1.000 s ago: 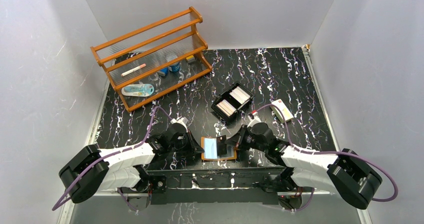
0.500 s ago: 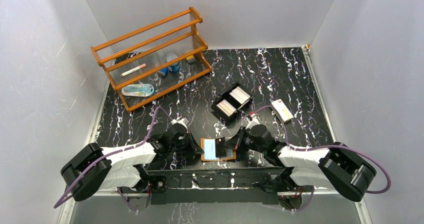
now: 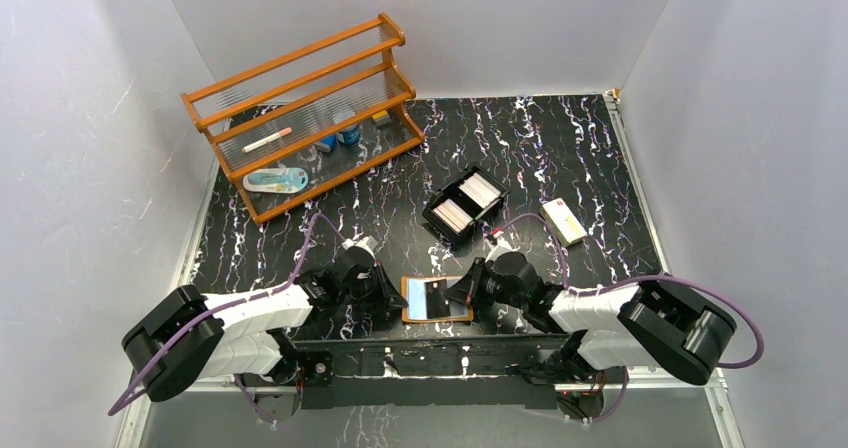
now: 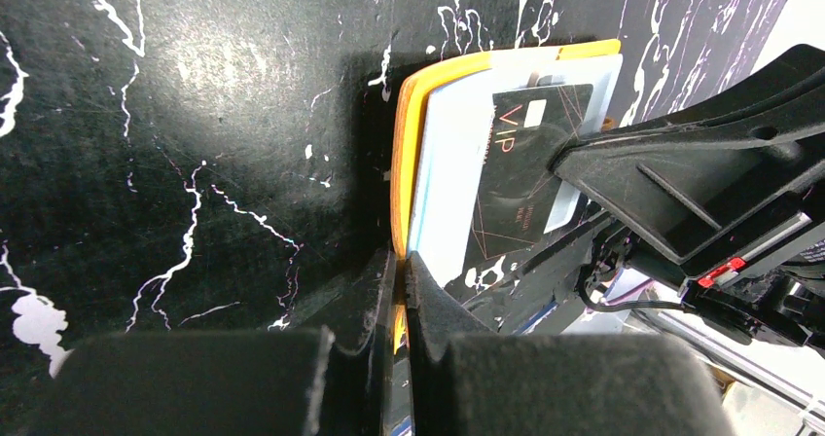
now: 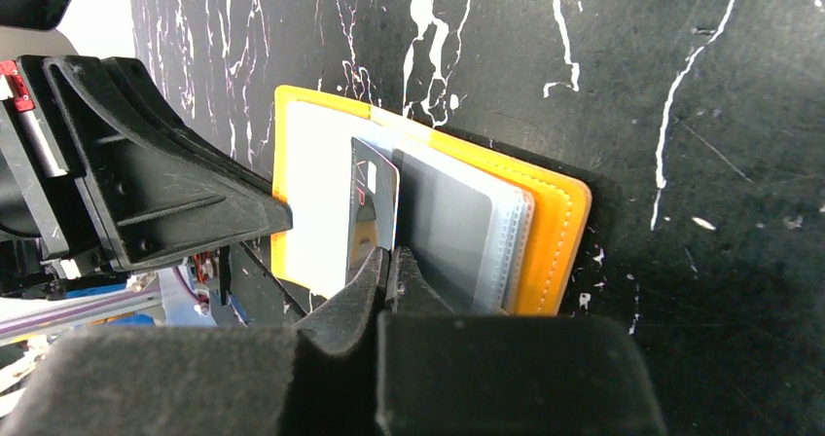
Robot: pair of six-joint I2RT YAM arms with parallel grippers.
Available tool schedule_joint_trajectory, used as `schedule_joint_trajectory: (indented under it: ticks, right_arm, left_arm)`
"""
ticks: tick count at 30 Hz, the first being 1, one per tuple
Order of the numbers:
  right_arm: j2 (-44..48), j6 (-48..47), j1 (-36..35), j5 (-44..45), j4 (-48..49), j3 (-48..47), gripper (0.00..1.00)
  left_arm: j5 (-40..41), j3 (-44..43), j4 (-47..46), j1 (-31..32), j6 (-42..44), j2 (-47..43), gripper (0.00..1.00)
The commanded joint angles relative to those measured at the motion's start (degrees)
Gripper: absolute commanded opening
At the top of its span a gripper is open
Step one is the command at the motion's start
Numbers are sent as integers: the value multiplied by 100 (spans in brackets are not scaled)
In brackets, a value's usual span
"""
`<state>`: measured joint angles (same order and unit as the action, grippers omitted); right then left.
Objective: Put the credit cards into the card holder
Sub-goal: Insert the credit card into the card holder.
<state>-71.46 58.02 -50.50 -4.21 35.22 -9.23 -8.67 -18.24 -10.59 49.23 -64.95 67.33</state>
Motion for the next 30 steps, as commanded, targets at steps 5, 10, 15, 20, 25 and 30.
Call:
schedule_joint_trajectory:
  ticks: [5,10,15,20,25,30]
  right_arm:
    - [-310,-186,-161,157,222,-172,0]
    - [-392,-64,-227,262,310,-208,0]
    - [-509,110,-426,523,490,-265,0]
    - [-720,360,-685,830,549,-395,0]
    - [-917,428,-904,970,297,-663,6]
    - [-251,191,-947,1514,-1323,-934,25]
  left_arm:
    - [-21,-95,136,-12,88,-18,0]
    - [-21,-92,136,-15,72,-35,0]
    - [-42,-101,86,-11,53,-53,0]
    - [-73,-92,42,-2,-12,-100,0]
    - [-3,-75,55,-4,-40,-196,0]
    - [40,-42,88,-2,-34,-195,0]
